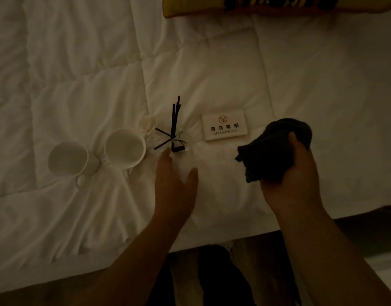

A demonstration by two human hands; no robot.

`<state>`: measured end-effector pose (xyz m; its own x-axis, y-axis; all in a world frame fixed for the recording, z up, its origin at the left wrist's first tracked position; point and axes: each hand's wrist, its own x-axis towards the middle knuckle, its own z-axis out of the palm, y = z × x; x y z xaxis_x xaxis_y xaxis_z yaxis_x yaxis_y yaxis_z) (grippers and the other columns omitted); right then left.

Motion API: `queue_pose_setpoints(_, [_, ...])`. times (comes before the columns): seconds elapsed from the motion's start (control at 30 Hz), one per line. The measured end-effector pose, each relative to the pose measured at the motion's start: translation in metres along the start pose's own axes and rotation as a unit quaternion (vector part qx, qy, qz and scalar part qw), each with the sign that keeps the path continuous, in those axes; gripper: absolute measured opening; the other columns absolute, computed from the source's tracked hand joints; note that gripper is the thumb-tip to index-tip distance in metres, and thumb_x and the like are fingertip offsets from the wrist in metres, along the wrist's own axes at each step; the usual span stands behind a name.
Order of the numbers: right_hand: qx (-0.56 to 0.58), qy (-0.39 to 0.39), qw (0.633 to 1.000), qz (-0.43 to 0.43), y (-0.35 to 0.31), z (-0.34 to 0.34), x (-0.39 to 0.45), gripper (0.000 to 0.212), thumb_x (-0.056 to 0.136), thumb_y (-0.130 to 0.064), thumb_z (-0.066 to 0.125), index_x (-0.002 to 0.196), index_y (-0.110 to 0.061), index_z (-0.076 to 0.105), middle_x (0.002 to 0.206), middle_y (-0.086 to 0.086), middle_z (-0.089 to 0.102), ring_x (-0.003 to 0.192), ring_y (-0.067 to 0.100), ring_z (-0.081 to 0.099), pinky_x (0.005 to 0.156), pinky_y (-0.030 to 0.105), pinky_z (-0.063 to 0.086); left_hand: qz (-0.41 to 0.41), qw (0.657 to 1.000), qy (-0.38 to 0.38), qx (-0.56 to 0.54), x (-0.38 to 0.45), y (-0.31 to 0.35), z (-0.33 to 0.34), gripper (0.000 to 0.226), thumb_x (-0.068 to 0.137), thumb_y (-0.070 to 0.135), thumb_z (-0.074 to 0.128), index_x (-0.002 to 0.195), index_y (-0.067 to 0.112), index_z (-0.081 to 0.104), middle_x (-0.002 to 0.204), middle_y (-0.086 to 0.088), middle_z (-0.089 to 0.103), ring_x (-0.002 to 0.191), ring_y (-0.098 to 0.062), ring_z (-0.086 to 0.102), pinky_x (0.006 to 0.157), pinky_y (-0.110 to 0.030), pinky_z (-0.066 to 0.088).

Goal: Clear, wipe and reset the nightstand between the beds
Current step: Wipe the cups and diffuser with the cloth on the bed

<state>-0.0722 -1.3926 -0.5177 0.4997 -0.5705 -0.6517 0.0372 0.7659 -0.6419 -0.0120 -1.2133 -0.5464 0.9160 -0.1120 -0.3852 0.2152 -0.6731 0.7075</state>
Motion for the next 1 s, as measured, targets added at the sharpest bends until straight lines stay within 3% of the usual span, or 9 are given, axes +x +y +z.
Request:
queue_pose_setpoints(0.17, [0.007,-0.01,1.0,-0.003,-0.011,-0.004,0.007,0.047,0.074,-0.037,0.07,0.119,-0.022,0.065,0.119,0.008,0.067,0.11,0.027,0.064,0.085,0.04,0.054,0.16,0.984,0.006,0.078,-0.002,0.022,0.026,0.057,0.083,0.024,0.067,0.133,0.017,0.042,0.133,-0.003,0.046,0.124,-0.014,0.04,0.104,-0.028,0.034])
queue_pose_setpoints(0.3, [0.002,-0.01,1.0,-0.011,-0.017,-0.01,0.012,0.05,0.072,-0.039,0.072,0.119,-0.022,0.066,0.119,0.009,0.067,0.11,0.028,0.064,0.087,0.042,0.054,0.154,0.973,-0.064,0.162,0.05,0.042,0.057,0.074,0.085,0.014,0.065,0.147,0.015,0.025,0.153,-0.005,0.025,0.14,-0.022,0.022,0.111,-0.031,0.018])
queue_pose_setpoints(0.43, [-0.022,-0.006,1.0,-0.015,-0.02,-0.019,0.017,0.041,0.081,-0.034,0.066,0.12,-0.02,0.065,0.118,0.006,0.068,0.109,0.026,0.065,0.088,0.041,0.054,0.104,0.968,-0.098,0.205,0.077,0.048,0.074,0.08,0.082,0.008,0.063,0.149,0.013,0.018,0.158,-0.008,0.011,0.14,-0.033,0.019,0.113,-0.041,0.022])
queue_pose_setpoints(0.57, [-0.031,-0.02,0.999,-0.008,-0.02,-0.02,0.015,0.054,0.074,-0.039,0.069,0.123,-0.017,0.062,0.12,0.008,0.067,0.11,0.026,0.064,0.087,0.04,0.054,0.118,0.971,-0.054,0.201,0.077,0.051,0.073,0.07,0.08,0.021,0.07,0.14,0.014,0.035,0.139,-0.01,0.036,0.122,-0.031,0.037,0.101,-0.041,0.037])
queue_pose_setpoints(0.7, [-0.124,-0.043,0.989,-0.072,-0.021,-0.015,0.016,0.048,0.072,-0.03,0.076,0.117,-0.023,0.061,0.116,0.002,0.067,0.106,0.02,0.065,0.084,0.036,0.055,0.183,0.969,-0.074,0.148,0.059,0.056,0.058,0.069,0.071,0.032,0.081,0.129,0.018,0.047,0.124,-0.001,0.044,0.108,-0.013,0.043,0.086,-0.016,0.039])
queue_pose_setpoints(0.77, [-0.304,0.006,0.938,-0.166,-0.023,-0.011,0.019,0.054,0.071,-0.025,0.081,0.118,-0.027,0.055,0.122,-0.001,0.06,0.108,0.011,0.061,0.087,0.026,0.054,0.206,0.97,-0.092,0.094,0.046,0.064,0.047,0.066,0.068,0.033,0.083,0.124,0.02,0.05,0.11,0.01,0.05,0.092,0.0,0.044,0.073,-0.007,0.037])
queue_pose_setpoints(0.87, [-0.513,0.0,0.8,-0.31,-0.028,-0.001,0.021,0.048,0.075,-0.03,0.077,0.117,-0.017,0.056,0.124,0.003,0.05,0.103,0.005,0.051,0.081,0.0,0.04,0.25,0.961,-0.112,0.036,0.031,0.079,0.031,0.07,0.066,0.034,0.083,0.125,0.015,0.05,0.103,0.012,0.047,0.091,-0.005,0.053,0.072,-0.023,0.053])
queue_pose_setpoints(0.93, [-0.545,-0.045,0.778,-0.31,-0.028,0.01,0.015,0.042,0.08,-0.033,0.071,0.117,-0.018,0.059,0.121,0.002,0.052,0.099,0.004,0.051,0.078,-0.004,0.037,0.262,0.958,-0.111,0.031,0.027,0.089,0.023,0.073,0.066,0.03,0.083,0.128,0.011,0.049,0.108,0.008,0.049,0.097,-0.012,0.056,0.077,-0.029,0.055])
queue_pose_setpoints(1.0, [-0.576,-0.075,0.744,-0.33,-0.026,0.023,0.005,0.042,0.083,-0.032,0.066,0.122,-0.017,0.06,0.122,-0.001,0.054,0.102,0.005,0.052,0.082,0.002,0.039,0.251,0.961,-0.11,0.032,0.029,0.099,0.018,0.074,0.066,0.027,0.085,0.13,0.013,0.049,0.112,0.008,0.054,0.099,-0.006,0.054,0.082,-0.019,0.05])
